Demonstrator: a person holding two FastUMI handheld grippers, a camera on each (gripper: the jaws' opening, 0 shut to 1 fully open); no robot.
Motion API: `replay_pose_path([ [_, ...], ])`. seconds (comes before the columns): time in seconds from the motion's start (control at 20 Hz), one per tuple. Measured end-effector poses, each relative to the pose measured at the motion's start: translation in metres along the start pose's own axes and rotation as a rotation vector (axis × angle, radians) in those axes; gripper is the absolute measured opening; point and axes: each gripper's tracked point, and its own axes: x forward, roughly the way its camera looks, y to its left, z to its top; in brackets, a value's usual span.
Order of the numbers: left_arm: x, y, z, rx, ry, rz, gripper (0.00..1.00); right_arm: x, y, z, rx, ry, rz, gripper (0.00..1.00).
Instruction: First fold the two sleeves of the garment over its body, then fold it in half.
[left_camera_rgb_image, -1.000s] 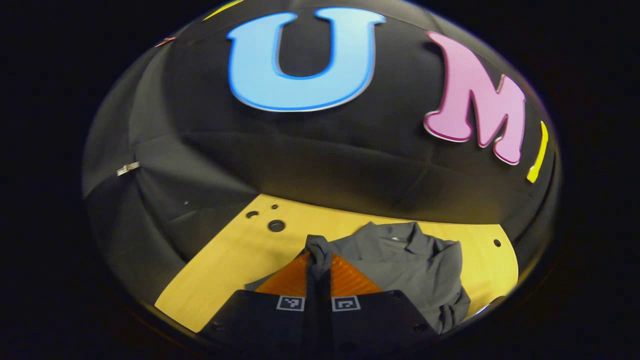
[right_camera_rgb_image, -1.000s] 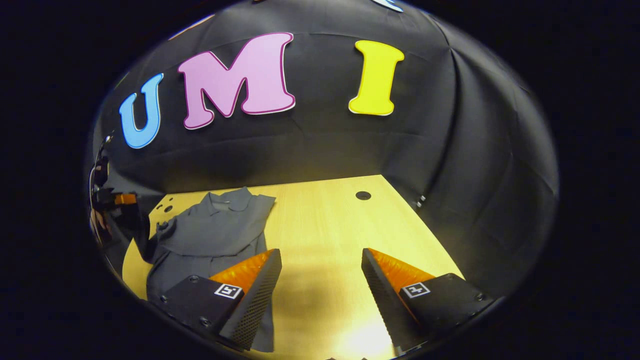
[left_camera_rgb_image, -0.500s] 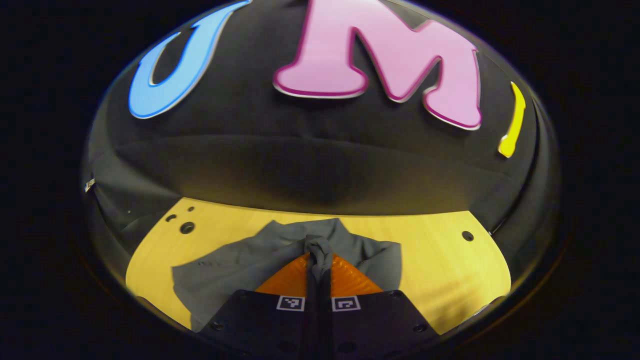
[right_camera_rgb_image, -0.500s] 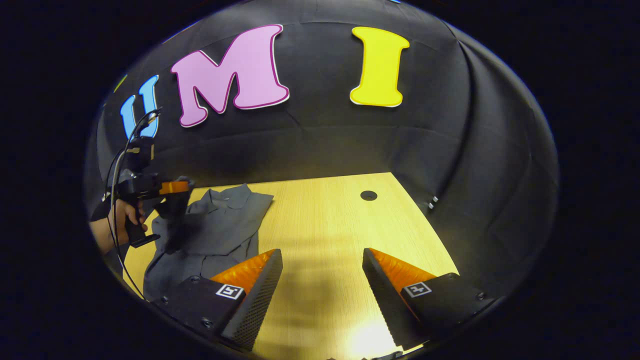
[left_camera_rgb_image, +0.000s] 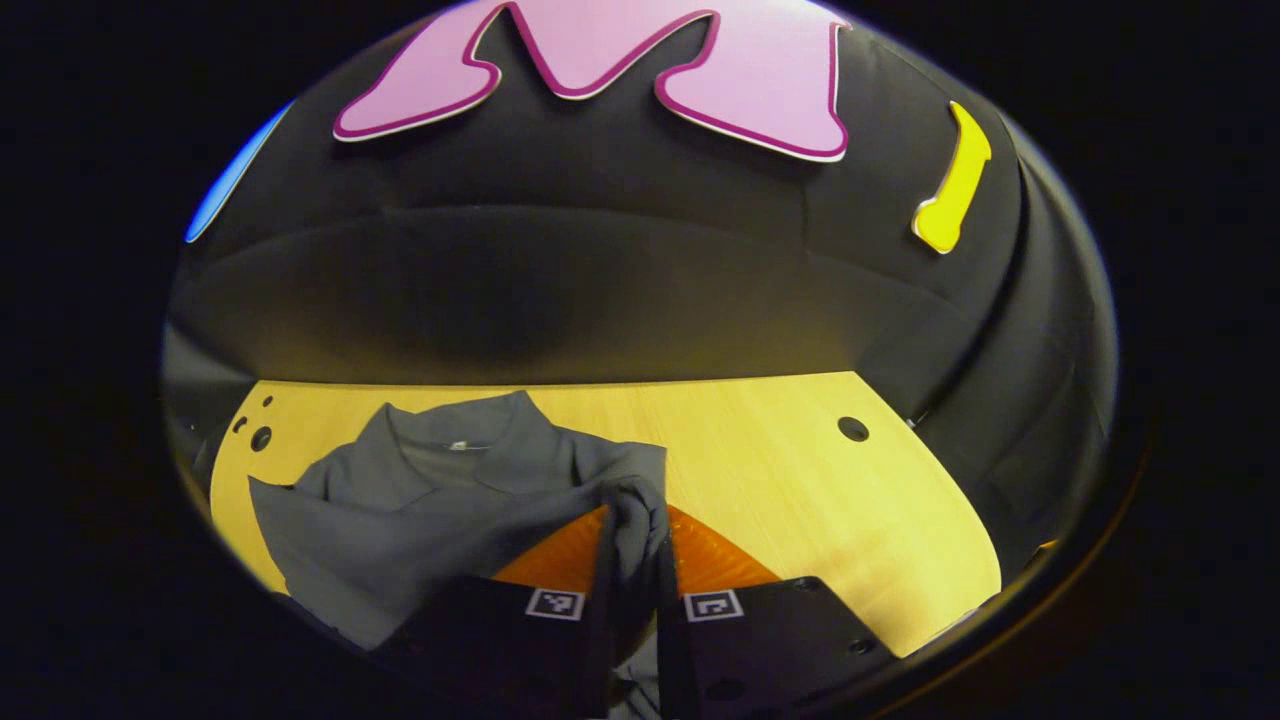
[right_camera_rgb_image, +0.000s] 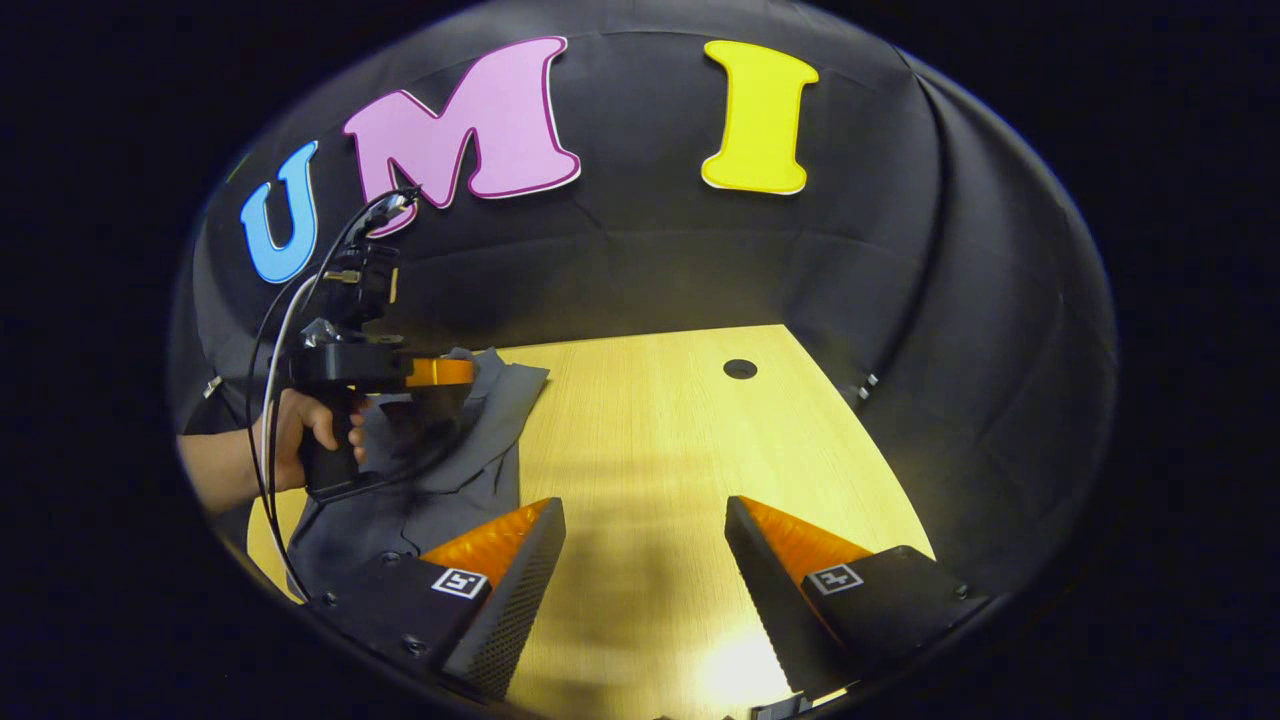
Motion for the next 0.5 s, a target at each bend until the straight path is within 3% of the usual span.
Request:
replay_pose_path([
  [0.05,-0.004,0.0,0.001,0.003,-0.005,-0.005,0.27,-0.001,0.004,0.0,-0.006,-0.002,0.001,1.0],
  [0.3,-0.056,0.023,0.015,-0.013,-0.069,-0.04,0.99,-0.005,0.036,-0.004,-0.022,0.01,0.02,0.99],
  [0.5,-0.123,0.081,-0.009,0.068,-0.072,-0.001,0.92,-0.012,0.071,-0.022,-0.038,0.05,0.041,0.99],
])
